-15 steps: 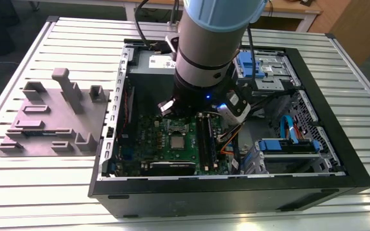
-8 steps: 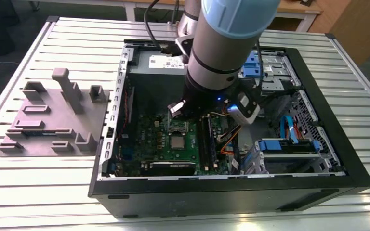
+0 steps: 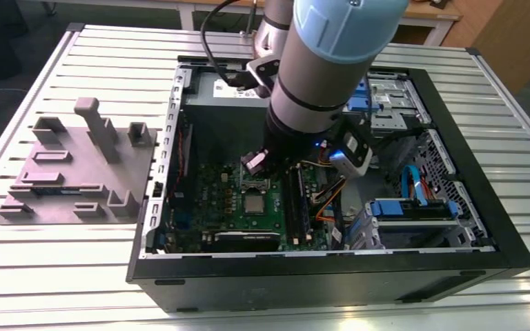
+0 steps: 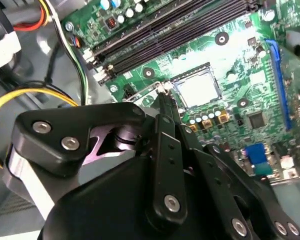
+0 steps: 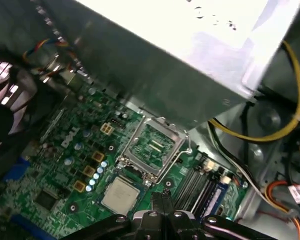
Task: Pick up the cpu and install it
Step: 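Close the cpu cover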
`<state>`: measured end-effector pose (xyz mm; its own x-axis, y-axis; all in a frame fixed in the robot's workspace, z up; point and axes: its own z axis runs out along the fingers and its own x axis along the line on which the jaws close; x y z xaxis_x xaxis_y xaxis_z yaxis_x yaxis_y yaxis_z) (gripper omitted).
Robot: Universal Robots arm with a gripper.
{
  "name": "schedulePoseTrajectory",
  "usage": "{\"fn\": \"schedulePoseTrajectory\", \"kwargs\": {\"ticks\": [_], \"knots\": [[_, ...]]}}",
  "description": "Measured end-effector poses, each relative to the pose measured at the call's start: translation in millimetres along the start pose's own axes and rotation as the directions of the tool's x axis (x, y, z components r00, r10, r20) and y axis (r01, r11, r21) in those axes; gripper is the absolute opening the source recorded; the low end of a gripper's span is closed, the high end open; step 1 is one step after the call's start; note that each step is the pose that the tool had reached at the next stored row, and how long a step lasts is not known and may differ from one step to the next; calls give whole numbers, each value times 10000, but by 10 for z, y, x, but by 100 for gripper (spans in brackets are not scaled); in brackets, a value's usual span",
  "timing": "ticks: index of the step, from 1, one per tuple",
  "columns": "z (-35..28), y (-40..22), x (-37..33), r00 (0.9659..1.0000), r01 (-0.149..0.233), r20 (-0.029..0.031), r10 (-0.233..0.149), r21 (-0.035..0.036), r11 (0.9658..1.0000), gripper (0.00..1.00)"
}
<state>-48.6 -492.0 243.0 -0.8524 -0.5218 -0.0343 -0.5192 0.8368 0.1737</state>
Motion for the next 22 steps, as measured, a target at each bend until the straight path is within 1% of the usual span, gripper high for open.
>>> {"fn": "schedulePoseTrajectory", "kwargs": {"ticks": [2, 4, 10, 12, 13, 14, 16, 18, 20, 22], "knots": [[9, -19, -40, 10000, 66, -16, -66, -3, 10000, 10], [26, -20, -96, 10000, 63, -22, -63, -9, 10000, 10], [73, 37, -241, 10000, 61, -26, -61, -13, 10000, 10], [83, 51, -270, 10000, 63, -25, -63, -14, 10000, 10], [90, 52, -272, 9999, 104, -28, -104, -20, 9999, 10], [96, 51, -272, 9997, 250, -52, -251, -29, 9997, 10], [109, 48, -272, 9981, 604, -116, -604, -44, 9982, 10], [123, 46, -271, 9951, 968, -178, -969, -62, 9953, 10], [133, 44, -271, 9913, 1291, -234, -1293, -80, 9916, 10], [144, 48, -281, 9902, 1373, -246, -1375, -86, 9905, 10]]}}
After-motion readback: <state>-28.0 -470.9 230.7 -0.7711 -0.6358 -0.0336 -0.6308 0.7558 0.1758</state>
